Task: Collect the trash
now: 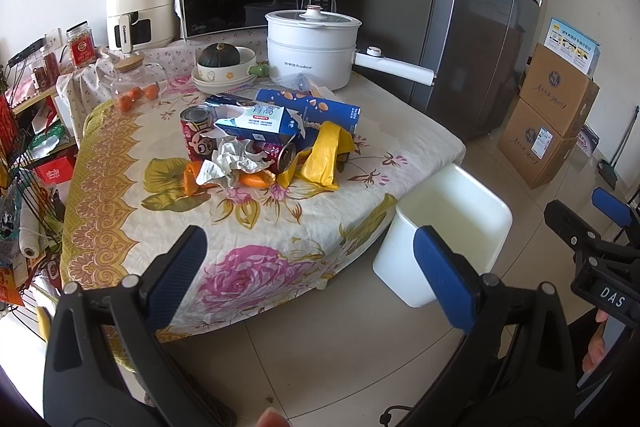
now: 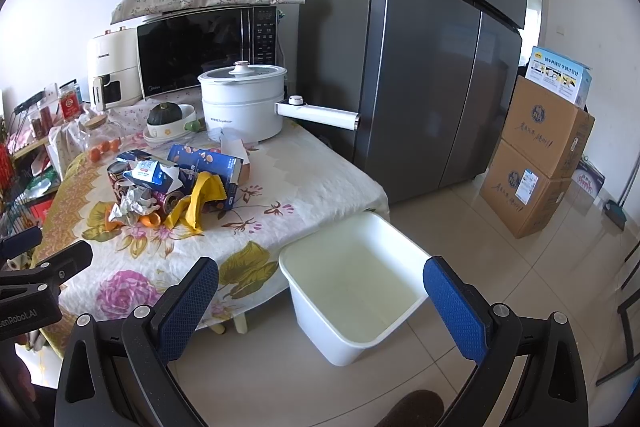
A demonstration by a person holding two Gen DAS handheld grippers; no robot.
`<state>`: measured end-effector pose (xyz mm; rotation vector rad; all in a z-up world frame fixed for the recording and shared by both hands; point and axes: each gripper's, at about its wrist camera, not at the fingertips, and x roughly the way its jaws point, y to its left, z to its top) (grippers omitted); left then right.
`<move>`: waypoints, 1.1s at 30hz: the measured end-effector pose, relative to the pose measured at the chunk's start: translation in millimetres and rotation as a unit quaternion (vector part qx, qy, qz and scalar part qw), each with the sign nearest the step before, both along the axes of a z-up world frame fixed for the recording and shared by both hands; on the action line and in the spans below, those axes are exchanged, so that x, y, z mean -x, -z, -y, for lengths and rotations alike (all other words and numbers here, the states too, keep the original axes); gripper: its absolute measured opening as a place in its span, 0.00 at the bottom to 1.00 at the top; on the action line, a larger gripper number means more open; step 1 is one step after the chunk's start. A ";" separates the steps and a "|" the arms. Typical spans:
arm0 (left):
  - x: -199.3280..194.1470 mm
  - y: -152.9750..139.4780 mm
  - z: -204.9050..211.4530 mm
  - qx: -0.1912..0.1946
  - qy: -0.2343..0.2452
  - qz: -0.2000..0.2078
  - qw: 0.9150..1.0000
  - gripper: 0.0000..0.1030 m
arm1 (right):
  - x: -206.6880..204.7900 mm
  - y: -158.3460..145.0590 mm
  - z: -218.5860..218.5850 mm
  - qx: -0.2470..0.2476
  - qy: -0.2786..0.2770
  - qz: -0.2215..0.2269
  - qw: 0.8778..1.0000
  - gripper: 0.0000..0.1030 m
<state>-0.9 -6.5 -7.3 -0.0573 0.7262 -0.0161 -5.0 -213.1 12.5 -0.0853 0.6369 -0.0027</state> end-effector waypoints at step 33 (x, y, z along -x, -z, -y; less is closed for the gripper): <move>-54.7 -7.5 -33.8 0.028 0.017 -0.061 0.998 1.00 | -53.3 -44.0 -13.1 0.007 -0.047 -0.033 0.998 1.00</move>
